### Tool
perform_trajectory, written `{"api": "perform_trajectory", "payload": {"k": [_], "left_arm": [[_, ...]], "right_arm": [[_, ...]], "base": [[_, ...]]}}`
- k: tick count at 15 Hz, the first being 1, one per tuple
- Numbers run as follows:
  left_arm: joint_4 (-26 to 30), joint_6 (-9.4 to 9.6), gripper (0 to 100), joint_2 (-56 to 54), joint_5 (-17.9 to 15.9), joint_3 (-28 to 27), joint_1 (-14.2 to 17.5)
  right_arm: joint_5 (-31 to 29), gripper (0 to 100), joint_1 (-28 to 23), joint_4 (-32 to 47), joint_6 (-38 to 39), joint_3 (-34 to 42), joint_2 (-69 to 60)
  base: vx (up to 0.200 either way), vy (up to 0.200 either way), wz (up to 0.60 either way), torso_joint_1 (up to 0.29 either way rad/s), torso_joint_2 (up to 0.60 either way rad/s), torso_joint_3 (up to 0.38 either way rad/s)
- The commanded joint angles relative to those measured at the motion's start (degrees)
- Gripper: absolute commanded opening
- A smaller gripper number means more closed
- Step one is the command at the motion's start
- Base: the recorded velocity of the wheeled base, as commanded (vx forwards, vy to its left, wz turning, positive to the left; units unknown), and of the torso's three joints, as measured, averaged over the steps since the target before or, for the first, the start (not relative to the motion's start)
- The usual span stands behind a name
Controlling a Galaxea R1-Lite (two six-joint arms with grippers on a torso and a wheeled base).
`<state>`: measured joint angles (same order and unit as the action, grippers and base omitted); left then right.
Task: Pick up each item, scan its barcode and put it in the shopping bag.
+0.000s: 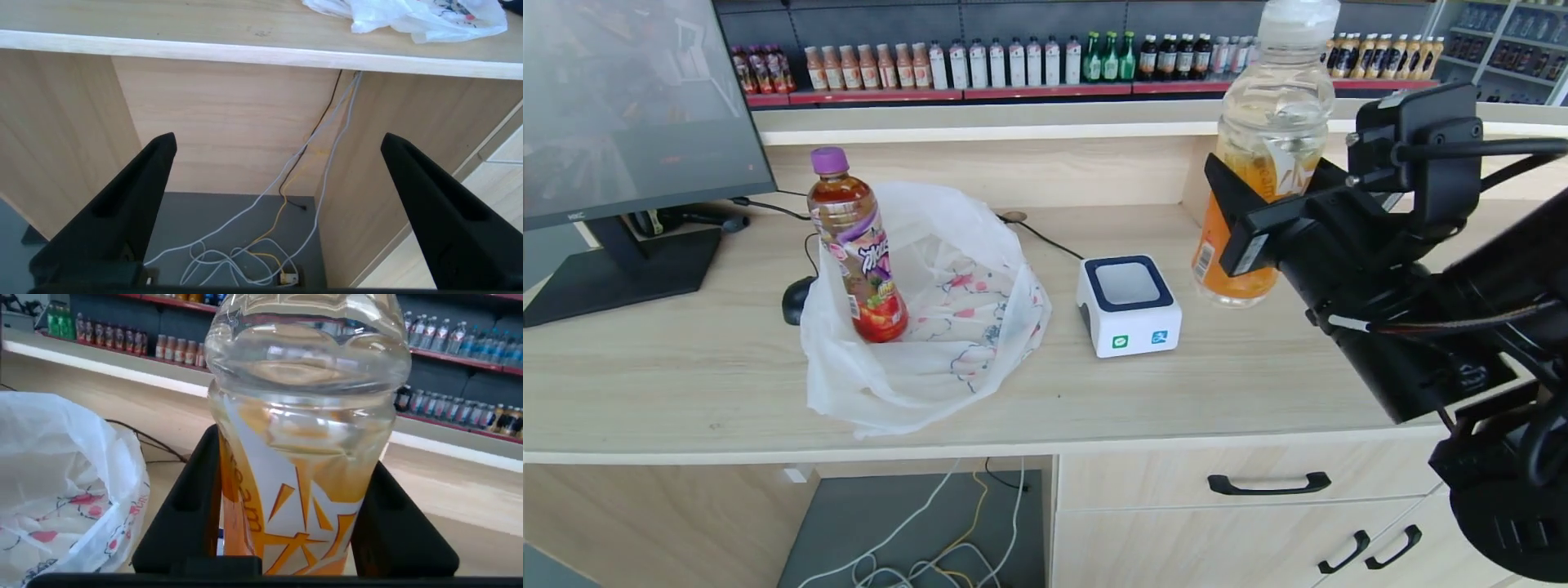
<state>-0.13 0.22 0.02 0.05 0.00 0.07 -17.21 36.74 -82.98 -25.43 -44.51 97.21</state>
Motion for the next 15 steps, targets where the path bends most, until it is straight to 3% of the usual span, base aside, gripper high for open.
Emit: {"api": "perform_trajectory", "payload": {"k": [1, 3, 10, 11, 15], "left_arm": [[0.0, 0.04, 100, 0.0, 0.0, 0.0, 0.0], [0.0, -0.04, 100, 0.0, 0.0, 0.0, 0.0], [0.0, -0.04, 100, 0.0, 0.0, 0.0, 0.0], [0.0, 0.04, 100, 0.0, 0.0, 0.0, 0.0], [0.0, -0.04, 100, 0.0, 0.0, 0.0, 0.0]], "right_arm": [[0.2, 0, 1.1, 1.6, -2.9, -4.6, 2.4], [1.7, 0, 1.1, 1.7, -5.4, -6.4, 3.7], [16.3, 0, 0.4, 1.8, -10.9, -7.9, 7.6], [21.1, 0, -0.3, 1.8, -12.7, -9.6, 9.3], [30.8, 0, -2.5, 1.8, -15.6, -10.5, 11.8]], "base": [[0.0, 0.0, 0.0, 0.0, 0.0, 0.0], [0.0, 0.0, 0.0, 0.0, 0.0, 0.0], [0.0, 0.0, 0.0, 0.0, 0.0, 0.0], [0.0, 0.0, 0.0, 0.0, 0.0, 0.0], [0.0, 0.0, 0.0, 0.0, 0.0, 0.0]]}}
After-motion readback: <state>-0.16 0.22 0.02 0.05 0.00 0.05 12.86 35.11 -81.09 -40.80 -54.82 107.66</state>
